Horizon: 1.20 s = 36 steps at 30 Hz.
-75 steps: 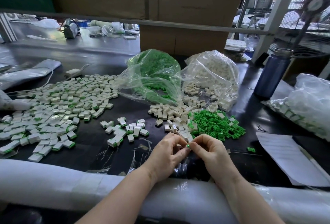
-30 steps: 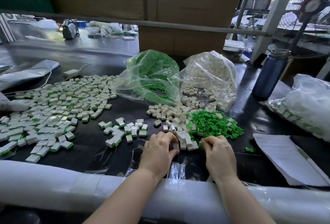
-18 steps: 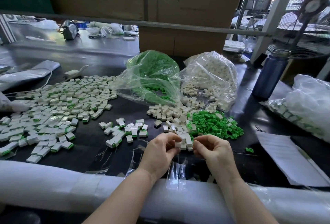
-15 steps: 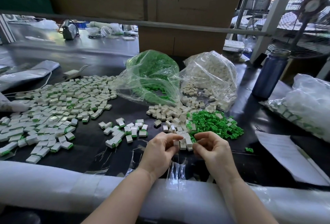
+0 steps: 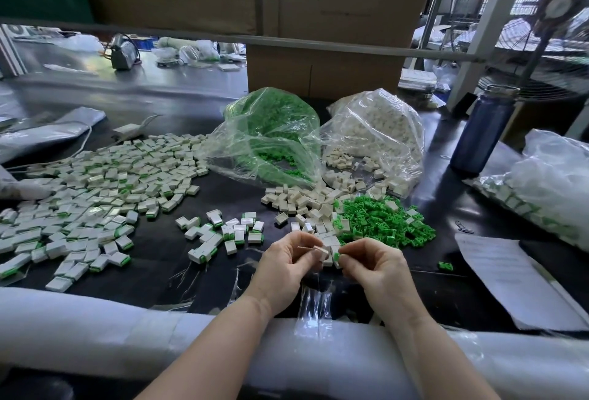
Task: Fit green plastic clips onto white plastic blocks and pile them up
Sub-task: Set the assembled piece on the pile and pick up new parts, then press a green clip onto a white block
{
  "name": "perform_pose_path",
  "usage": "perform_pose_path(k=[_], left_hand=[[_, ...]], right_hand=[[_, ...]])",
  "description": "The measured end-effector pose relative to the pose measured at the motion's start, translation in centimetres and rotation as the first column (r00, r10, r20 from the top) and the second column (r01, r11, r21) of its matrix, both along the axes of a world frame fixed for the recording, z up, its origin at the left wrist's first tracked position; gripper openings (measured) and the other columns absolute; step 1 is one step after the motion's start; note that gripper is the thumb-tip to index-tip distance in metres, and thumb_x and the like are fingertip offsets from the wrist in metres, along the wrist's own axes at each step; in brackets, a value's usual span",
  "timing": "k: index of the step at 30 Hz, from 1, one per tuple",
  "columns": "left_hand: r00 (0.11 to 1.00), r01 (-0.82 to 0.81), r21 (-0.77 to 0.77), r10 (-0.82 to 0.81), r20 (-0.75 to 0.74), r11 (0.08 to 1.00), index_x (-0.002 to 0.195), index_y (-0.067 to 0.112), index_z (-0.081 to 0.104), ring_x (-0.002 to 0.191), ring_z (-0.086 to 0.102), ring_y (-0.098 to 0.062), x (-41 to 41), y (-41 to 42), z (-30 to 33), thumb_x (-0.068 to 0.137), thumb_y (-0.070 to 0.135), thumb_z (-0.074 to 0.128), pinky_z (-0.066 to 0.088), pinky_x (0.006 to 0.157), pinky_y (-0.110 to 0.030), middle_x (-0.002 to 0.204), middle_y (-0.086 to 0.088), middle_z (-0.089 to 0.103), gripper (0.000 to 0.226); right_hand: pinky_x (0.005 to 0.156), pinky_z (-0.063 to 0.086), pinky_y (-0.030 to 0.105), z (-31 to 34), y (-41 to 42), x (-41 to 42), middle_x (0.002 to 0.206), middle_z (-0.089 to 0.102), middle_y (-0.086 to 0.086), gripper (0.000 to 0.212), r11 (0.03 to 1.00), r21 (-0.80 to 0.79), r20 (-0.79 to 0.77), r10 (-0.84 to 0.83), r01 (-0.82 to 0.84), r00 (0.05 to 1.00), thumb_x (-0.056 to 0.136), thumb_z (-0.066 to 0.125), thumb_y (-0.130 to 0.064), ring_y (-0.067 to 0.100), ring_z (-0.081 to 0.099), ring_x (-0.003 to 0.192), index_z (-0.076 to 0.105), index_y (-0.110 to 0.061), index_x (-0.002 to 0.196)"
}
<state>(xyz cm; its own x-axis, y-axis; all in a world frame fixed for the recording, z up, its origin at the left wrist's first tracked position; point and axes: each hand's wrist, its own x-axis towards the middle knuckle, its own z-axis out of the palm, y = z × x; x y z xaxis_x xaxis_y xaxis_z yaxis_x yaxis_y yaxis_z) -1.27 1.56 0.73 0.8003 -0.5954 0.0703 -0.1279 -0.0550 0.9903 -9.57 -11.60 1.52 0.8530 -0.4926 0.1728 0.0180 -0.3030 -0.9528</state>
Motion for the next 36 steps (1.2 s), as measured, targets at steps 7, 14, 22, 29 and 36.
perform_pose_path(k=[7,14,22,29,36], left_hand=[[1.0,0.026,-0.001,-0.026,0.01,1.0,0.091,0.012,0.058,0.077,0.066,-0.011,0.04,-0.25,-0.31,0.091,0.012,0.056,0.052,0.076,-0.019,0.083,-0.003,0.069,0.002],[0.992,0.044,0.07,-0.051,0.112,0.997,0.085,0.017,0.061,0.077,0.06,-0.011,0.14,-0.16,-0.49,0.09,0.013,0.06,0.05,0.08,-0.027,0.081,-0.002,0.066,0.006],[0.99,0.061,0.062,-0.068,0.126,0.996,0.085,0.016,0.063,0.073,0.06,-0.006,0.08,-0.1,-0.32,0.088,0.012,0.062,0.049,0.072,-0.017,0.078,0.0,0.066,0.005],[0.989,0.043,0.067,-0.052,0.142,0.997,0.085,0.019,0.066,0.07,0.061,0.0,0.12,0.03,-0.24,0.087,0.011,0.063,0.047,0.07,-0.013,0.075,0.005,0.067,0.009],[0.988,0.035,0.121,-0.052,0.148,0.992,0.091,0.012,0.073,0.081,0.064,-0.009,-0.09,-0.17,-0.32,0.087,0.008,0.063,0.052,0.086,-0.025,0.083,0.001,0.07,0.012]], right_hand=[[0.065,0.054,0.032,-0.03,0.02,0.02,0.071,0.069,0.011,0.011,0.999,0.035,0.02,0.021,-0.022,1.0,0.079,0.068,0.003,0.017,0.062,0.065,0.067,-0.008,0.078],[0.057,0.052,0.021,0.06,0.08,0.04,0.064,0.068,0.004,0.012,0.998,0.044,0.019,0.036,-0.037,0.999,0.077,0.07,0.003,0.01,0.061,0.059,0.067,-0.008,0.074],[0.054,0.051,0.02,0.07,0.1,-0.15,0.063,0.068,0.004,0.01,0.998,0.038,0.026,0.047,-0.048,0.999,0.076,0.071,0.003,0.008,0.061,0.055,0.069,-0.006,0.073],[0.058,0.053,0.023,-0.15,0.09,0.01,0.063,0.068,0.002,0.015,0.995,0.031,0.003,0.09,-0.091,0.996,0.081,0.066,0.004,0.009,0.062,0.059,0.067,-0.01,0.077],[0.064,0.051,0.035,-0.42,-0.03,0.12,0.064,0.063,0.001,0.02,0.994,0.003,-0.029,0.11,-0.11,0.993,0.077,0.066,0.008,0.015,0.058,0.063,0.061,-0.011,0.077]])
